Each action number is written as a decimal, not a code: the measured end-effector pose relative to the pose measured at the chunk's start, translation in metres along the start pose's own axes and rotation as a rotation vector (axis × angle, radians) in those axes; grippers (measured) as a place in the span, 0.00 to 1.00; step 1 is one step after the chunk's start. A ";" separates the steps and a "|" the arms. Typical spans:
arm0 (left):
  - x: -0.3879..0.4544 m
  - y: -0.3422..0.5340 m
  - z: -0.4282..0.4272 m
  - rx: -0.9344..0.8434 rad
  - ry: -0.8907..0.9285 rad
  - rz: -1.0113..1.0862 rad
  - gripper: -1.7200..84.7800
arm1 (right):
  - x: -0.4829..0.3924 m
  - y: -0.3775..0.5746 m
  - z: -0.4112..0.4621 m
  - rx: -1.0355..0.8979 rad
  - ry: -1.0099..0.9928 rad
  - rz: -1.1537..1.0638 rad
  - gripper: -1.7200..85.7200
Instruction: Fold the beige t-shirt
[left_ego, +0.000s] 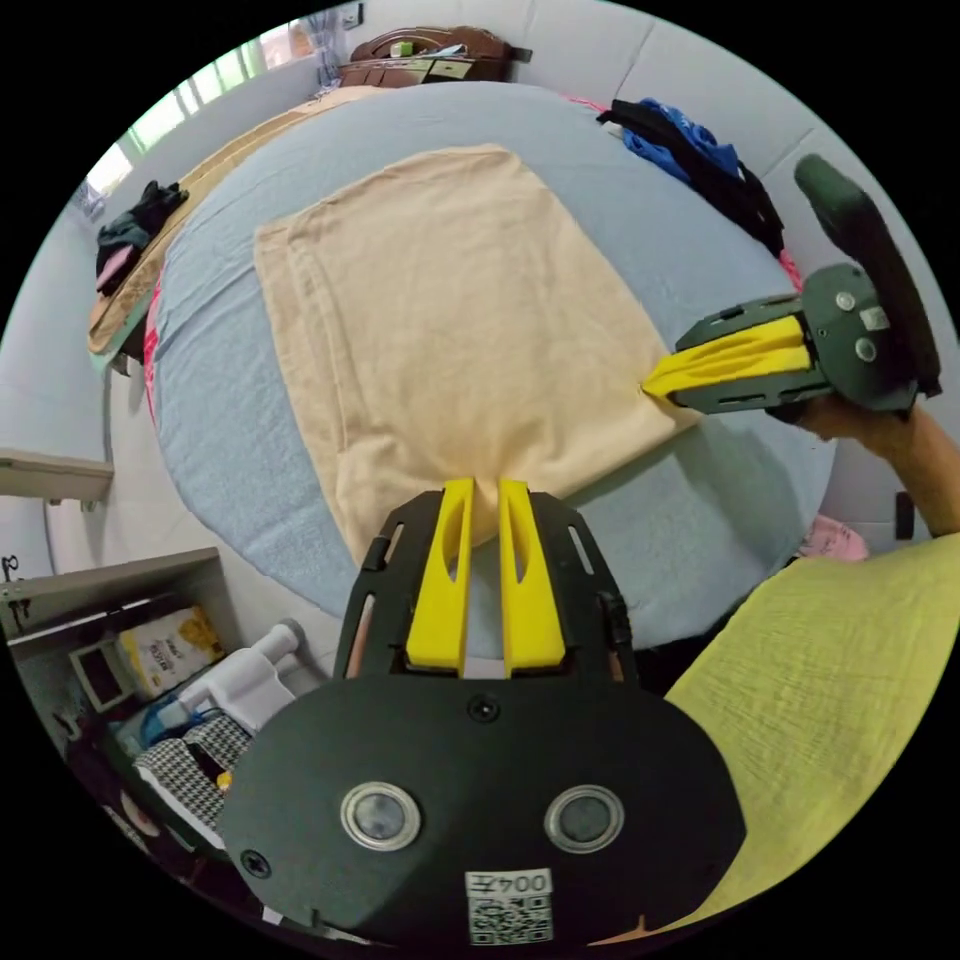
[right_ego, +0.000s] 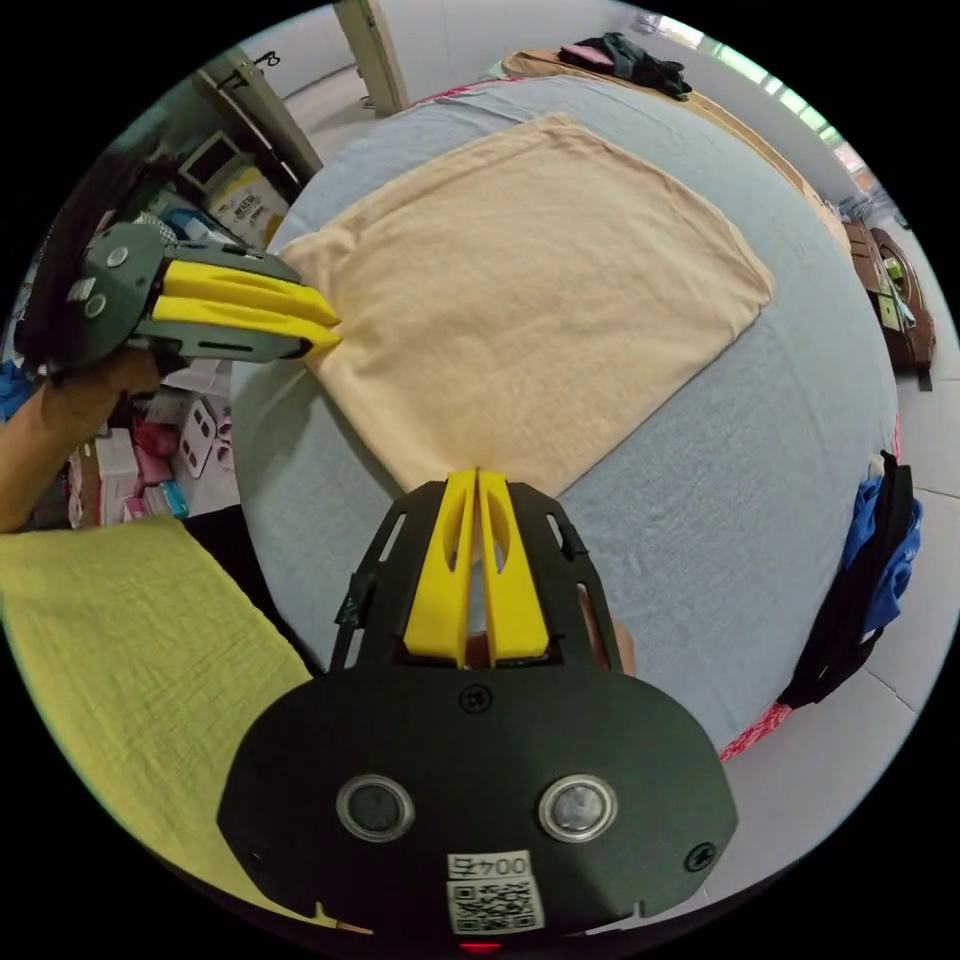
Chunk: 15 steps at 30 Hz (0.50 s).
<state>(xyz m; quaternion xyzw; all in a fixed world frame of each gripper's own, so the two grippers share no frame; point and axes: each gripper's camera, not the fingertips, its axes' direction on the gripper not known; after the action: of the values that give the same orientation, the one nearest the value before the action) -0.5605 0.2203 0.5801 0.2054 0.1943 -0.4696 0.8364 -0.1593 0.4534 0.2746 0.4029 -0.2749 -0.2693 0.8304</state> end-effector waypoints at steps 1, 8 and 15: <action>0.002 -0.001 0.000 -0.001 -0.009 0.007 0.05 | 0.008 -0.001 0.001 -0.013 -0.036 0.025 0.01; -0.008 -0.010 -0.004 -0.043 0.047 0.028 0.05 | 0.073 0.033 0.002 0.113 -0.277 0.127 0.04; -0.073 0.003 -0.015 0.001 0.345 -0.153 0.11 | 0.181 0.126 0.037 0.332 -0.876 0.436 0.12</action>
<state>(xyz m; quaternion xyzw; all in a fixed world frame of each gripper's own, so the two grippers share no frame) -0.5950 0.2809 0.6055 0.2679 0.3495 -0.4898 0.7524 -0.0278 0.3802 0.4406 0.3121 -0.7135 -0.1859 0.5991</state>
